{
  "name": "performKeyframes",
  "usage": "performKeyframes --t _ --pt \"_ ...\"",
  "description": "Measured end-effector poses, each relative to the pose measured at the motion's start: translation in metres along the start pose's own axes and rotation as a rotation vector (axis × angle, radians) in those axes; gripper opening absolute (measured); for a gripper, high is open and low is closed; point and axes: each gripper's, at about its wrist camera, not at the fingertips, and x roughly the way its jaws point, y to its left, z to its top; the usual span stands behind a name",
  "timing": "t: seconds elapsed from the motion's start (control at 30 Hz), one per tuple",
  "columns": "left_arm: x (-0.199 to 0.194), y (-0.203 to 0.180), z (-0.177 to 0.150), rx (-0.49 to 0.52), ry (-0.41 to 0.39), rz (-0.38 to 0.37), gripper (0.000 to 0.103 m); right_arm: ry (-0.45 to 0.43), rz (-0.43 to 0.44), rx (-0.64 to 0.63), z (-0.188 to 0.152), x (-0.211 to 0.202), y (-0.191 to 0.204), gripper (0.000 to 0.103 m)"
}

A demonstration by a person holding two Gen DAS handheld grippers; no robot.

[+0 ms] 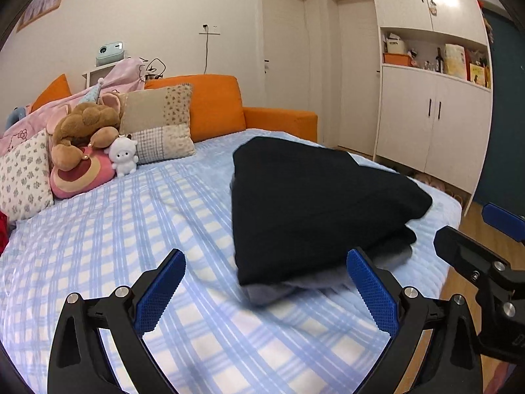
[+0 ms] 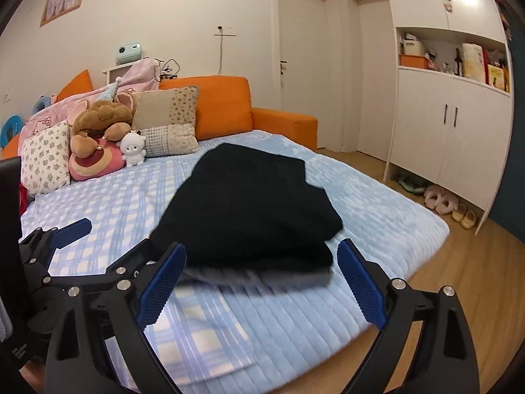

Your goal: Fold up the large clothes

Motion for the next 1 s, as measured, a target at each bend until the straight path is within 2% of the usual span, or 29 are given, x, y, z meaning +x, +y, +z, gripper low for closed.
performKeyframes --t 0.2,0.47,0.67,0.83,0.93,1.0 --pt "-0.001 -0.011 -0.02 -0.002 -0.023 0.044 0.1 -0.031 -0.025 0.007 -0.028 -0.013 -0.012 0.092" --pt "-0.003 -0.016 -0.027 -0.007 -0.056 0.084 0.1 -0.052 -0.012 0.003 -0.041 -0.012 -0.023 0.092" --pt "-0.001 -0.007 -0.021 -0.016 -0.038 0.077 0.1 -0.067 0.005 -0.003 -0.035 -0.005 -0.021 0.092" --pt "-0.001 -0.004 -0.016 -0.032 -0.056 0.074 0.1 -0.101 -0.004 -0.013 -0.029 -0.003 -0.02 0.092" --pt "0.003 -0.008 -0.013 -0.027 -0.05 0.049 0.1 -0.114 0.0 -0.014 -0.026 -0.002 -0.021 0.092" --pt "0.004 -0.013 -0.013 -0.017 -0.053 0.059 0.1 -0.119 0.012 -0.009 -0.026 -0.002 -0.024 0.092"
